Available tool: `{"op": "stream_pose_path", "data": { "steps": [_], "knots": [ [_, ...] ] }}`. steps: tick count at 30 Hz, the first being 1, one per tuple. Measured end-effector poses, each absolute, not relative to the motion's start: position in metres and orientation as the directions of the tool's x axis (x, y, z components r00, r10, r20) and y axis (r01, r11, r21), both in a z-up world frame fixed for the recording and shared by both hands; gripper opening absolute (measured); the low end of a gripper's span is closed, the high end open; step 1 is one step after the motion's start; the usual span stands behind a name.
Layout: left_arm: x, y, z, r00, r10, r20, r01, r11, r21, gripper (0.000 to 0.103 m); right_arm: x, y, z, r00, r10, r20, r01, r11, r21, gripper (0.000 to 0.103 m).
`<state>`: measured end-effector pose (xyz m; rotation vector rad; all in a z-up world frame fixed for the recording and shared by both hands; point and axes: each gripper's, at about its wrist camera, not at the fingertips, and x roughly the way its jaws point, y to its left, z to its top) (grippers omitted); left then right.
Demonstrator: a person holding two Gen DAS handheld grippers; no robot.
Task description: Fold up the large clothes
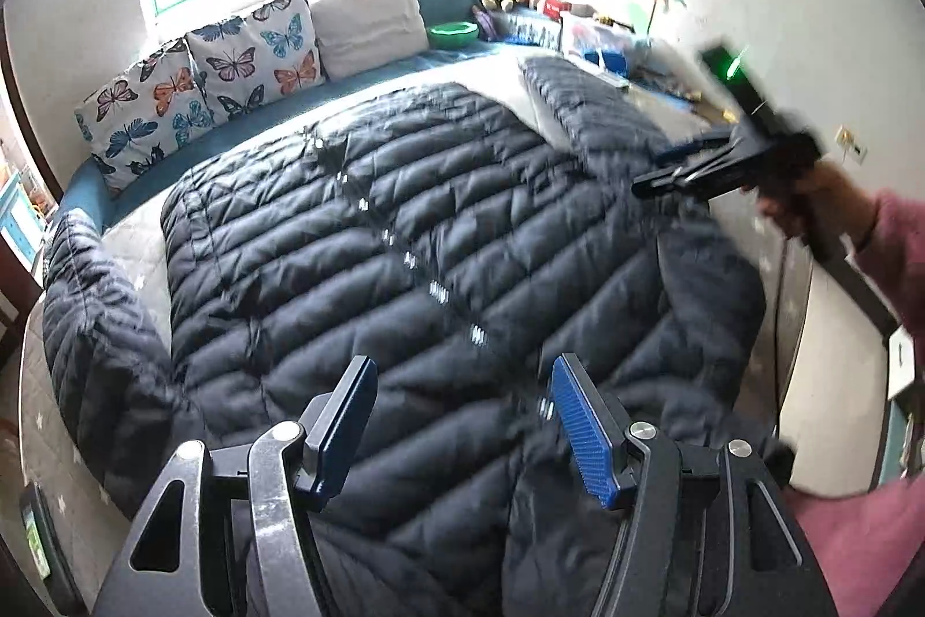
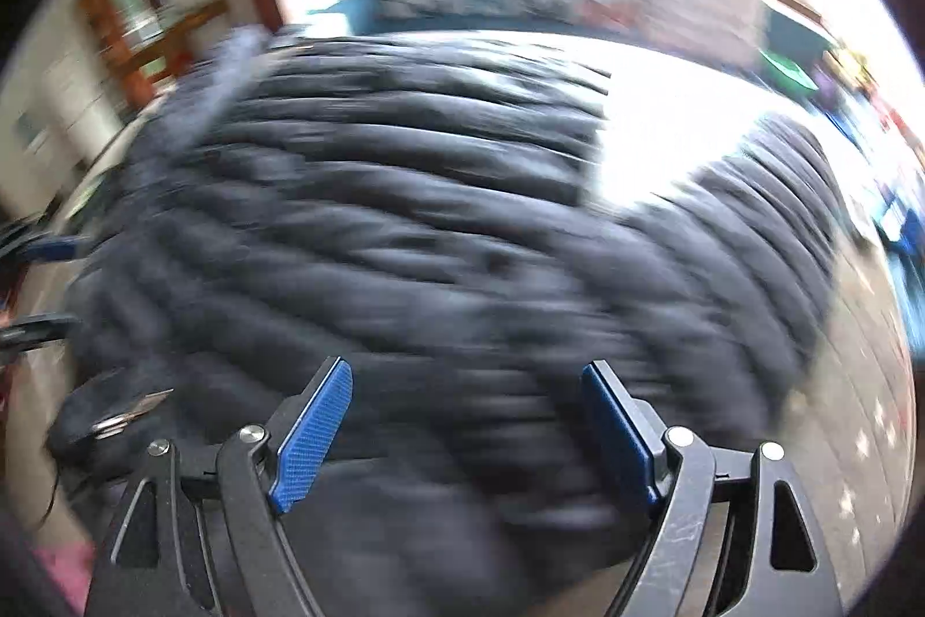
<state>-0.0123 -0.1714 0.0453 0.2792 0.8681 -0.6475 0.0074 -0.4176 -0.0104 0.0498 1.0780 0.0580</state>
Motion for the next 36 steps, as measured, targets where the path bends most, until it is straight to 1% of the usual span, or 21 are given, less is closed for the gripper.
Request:
{"op": "stream_pose_path", "data": {
  "steps": [1,2,3,4,7,9,13,15,17,19,21,23,25,26,27,28,30,33,36],
  "knots": [
    [-0.003,-0.172,0.049,0.464,-0.418,-0.781,0.629,0.776,-0.042,0.068,0.009,-0.443,-0.020,0.456,0.017,-0.890,0.055,0.997,0.047,0.089],
    [0.007,-0.175,0.051,0.456,-0.426,-0.781,0.630,0.775,-0.054,0.068,0.011,-0.461,-0.026,0.446,-0.001,-0.895,0.110,0.992,0.054,0.089],
    [0.009,-0.180,0.052,0.444,-0.435,-0.783,0.632,0.772,-0.071,0.068,0.009,-0.478,-0.028,0.447,0.023,-0.894,0.146,0.984,0.099,0.089],
    [0.027,-0.185,0.053,0.430,-0.440,-0.788,0.634,0.769,-0.082,0.068,0.004,-0.499,-0.027,0.463,0.067,-0.884,0.187,0.967,0.172,0.089],
    [0.053,-0.204,0.042,0.385,-0.436,-0.813,0.638,0.763,-0.107,0.068,0.000,-0.547,-0.016,0.513,0.069,-0.855,0.288,0.925,0.248,0.089],
    [0.060,-0.220,0.031,0.338,-0.438,-0.833,0.643,0.754,-0.135,0.068,0.005,-0.571,-0.011,0.536,0.042,-0.843,0.334,0.907,0.257,0.089],
    [0.074,-0.239,0.001,0.270,-0.437,-0.858,0.656,0.735,-0.168,0.068,0.028,-0.617,-0.015,0.562,0.043,-0.826,0.419,0.846,0.329,0.089],
    [0.075,-0.246,-0.009,0.239,-0.440,-0.865,0.669,0.721,-0.182,0.068,0.038,-0.629,-0.027,0.564,0.056,-0.824,0.453,0.813,0.365,0.089],
    [0.074,-0.251,-0.017,0.223,-0.439,-0.870,0.677,0.712,-0.186,0.068,0.044,-0.644,-0.036,0.583,0.095,-0.807,0.468,0.773,0.428,0.085],
    [0.074,-0.254,-0.025,0.204,-0.439,-0.875,0.682,0.705,-0.195,0.068,0.053,-0.645,-0.042,0.608,0.133,-0.782,0.461,0.743,0.485,0.077],
    [0.074,-0.255,-0.032,0.193,-0.432,-0.881,0.682,0.705,-0.196,0.068,0.060,-0.652,-0.046,0.637,0.159,-0.754,0.454,0.714,0.533,0.075],
    [0.075,-0.257,-0.036,0.192,-0.423,-0.886,0.683,0.706,-0.189,0.068,0.066,-0.656,-0.047,0.654,0.167,-0.738,0.455,0.693,0.559,0.067],
    [0.074,-0.255,-0.035,0.202,-0.420,-0.885,0.683,0.708,-0.180,0.068,0.071,-0.660,-0.049,0.649,0.174,-0.741,0.472,0.671,0.571,0.030],
    [0.074,-0.254,-0.033,0.210,-0.416,-0.885,0.680,0.712,-0.173,0.068,0.072,-0.661,-0.052,0.644,0.186,-0.742,0.481,0.657,0.581,0.025],
    [0.074,-0.251,-0.031,0.223,-0.407,-0.886,0.673,0.722,-0.162,0.068,0.072,-0.661,-0.051,0.648,0.186,-0.738,0.481,0.652,0.586,0.018],
    [0.074,-0.249,-0.029,0.234,-0.401,-0.886,0.667,0.729,-0.154,0.068,0.072,-0.660,-0.048,0.655,0.181,-0.734,0.480,0.651,0.588,0.014],
    [0.074,-0.239,-0.023,0.260,-0.400,-0.879,0.650,0.746,-0.147,0.068,0.071,-0.654,-0.032,0.680,0.157,-0.716,0.459,0.671,0.582,0.012],
    [0.074,-0.216,-0.010,0.316,-0.401,-0.860,0.608,0.781,-0.141,0.068,0.072,-0.633,0.009,0.715,0.124,-0.688,0.396,0.739,0.545,0.011],
    [0.071,-0.191,0.001,0.363,-0.400,-0.842,0.557,0.817,-0.148,0.068,0.074,-0.597,0.059,0.750,0.088,-0.656,0.320,0.819,0.476,0.011]
  ]
}}
